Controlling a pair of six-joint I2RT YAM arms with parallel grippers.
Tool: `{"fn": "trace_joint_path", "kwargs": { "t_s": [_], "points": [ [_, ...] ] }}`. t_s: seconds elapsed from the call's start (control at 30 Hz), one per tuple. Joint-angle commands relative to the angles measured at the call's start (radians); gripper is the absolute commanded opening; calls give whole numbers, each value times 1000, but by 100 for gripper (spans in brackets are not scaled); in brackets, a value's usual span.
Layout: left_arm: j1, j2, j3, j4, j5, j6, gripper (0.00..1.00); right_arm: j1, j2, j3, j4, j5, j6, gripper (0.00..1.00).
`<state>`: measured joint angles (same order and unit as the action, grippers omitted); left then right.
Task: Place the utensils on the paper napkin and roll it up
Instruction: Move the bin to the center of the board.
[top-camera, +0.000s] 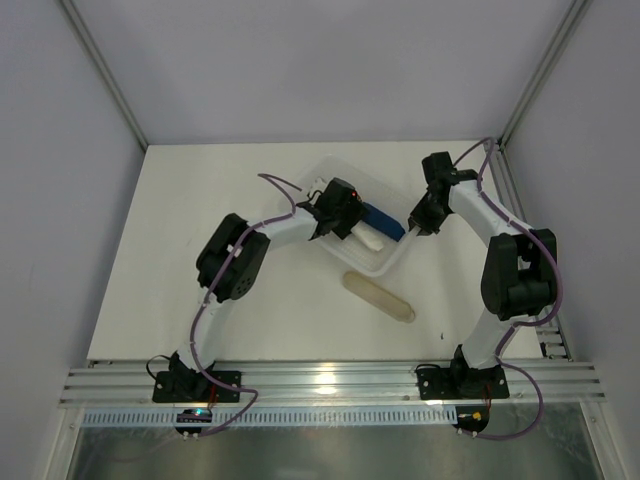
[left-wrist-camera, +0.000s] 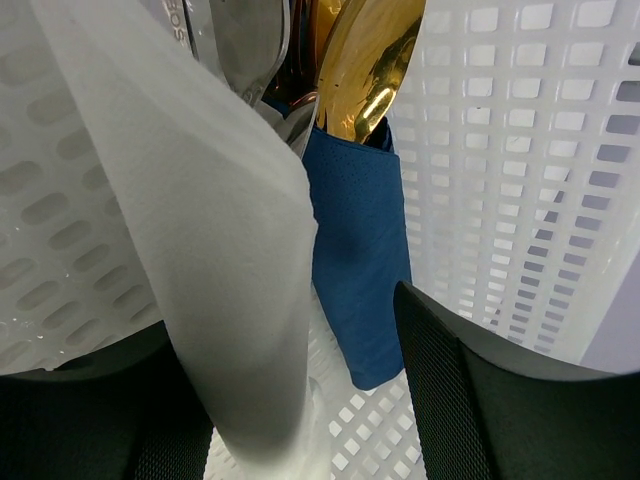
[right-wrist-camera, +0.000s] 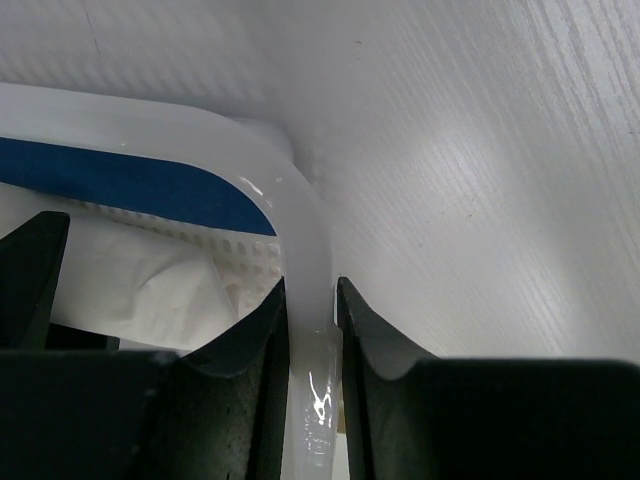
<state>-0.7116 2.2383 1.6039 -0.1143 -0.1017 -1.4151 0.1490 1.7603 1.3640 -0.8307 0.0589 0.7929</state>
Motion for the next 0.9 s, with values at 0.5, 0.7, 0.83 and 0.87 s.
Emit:
{"fn": "trace_joint_path", "kwargs": {
  "t_s": [0.5, 0.7, 0.83, 0.87],
  "points": [
    [20, -34, -33, -286, 86, 61, 68, 14, -21, 0, 42, 81, 40, 4],
    [24, -54, -90, -213, 96, 79, 67, 14, -21, -6, 41, 82, 46, 4],
    [29, -60, -96, -217, 96, 91, 67, 14, -19, -11, 42, 76, 46, 3],
    [31, -62, -98, -223, 94, 90, 67, 14, -19, -13, 42, 75, 46, 4]
  ]
}}
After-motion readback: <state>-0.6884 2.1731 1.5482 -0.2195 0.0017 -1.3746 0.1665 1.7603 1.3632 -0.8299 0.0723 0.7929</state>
